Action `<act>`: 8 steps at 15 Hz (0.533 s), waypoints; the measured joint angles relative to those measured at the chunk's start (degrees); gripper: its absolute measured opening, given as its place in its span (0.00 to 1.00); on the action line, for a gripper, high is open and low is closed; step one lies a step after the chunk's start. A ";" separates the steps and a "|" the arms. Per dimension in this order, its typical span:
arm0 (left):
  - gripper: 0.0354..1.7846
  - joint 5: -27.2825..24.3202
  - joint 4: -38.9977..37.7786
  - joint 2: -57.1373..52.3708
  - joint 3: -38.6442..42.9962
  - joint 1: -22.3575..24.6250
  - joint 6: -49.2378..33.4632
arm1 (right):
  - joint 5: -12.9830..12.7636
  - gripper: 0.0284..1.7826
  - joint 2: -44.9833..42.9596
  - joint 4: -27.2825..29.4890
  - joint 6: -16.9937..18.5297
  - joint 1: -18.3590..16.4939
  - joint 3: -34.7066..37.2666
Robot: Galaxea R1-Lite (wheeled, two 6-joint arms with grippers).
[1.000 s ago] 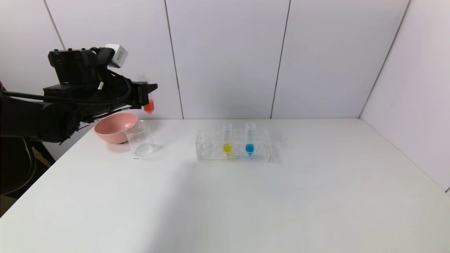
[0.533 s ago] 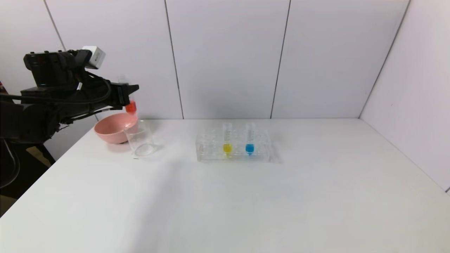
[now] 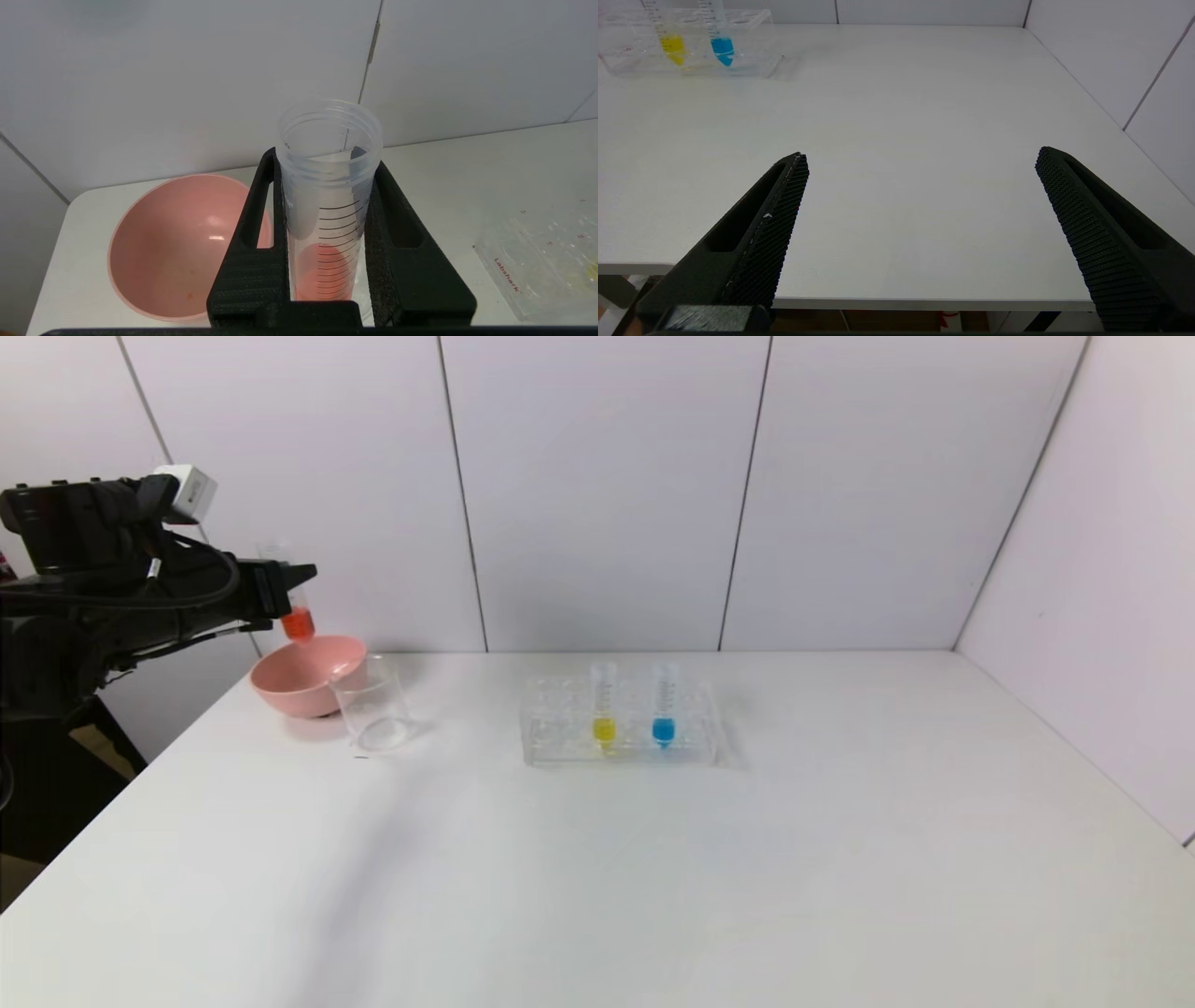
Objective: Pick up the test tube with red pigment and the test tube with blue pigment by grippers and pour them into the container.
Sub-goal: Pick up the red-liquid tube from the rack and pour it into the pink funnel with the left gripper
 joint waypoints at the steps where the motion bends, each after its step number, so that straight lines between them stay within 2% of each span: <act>1: 0.25 -0.02 0.02 0.06 0.00 0.45 0.00 | 0.00 1.00 0.00 0.00 0.00 0.00 0.00; 8: 0.25 0.04 -0.24 0.38 -0.33 2.16 0.00 | 0.00 1.00 0.00 0.00 0.00 0.00 0.00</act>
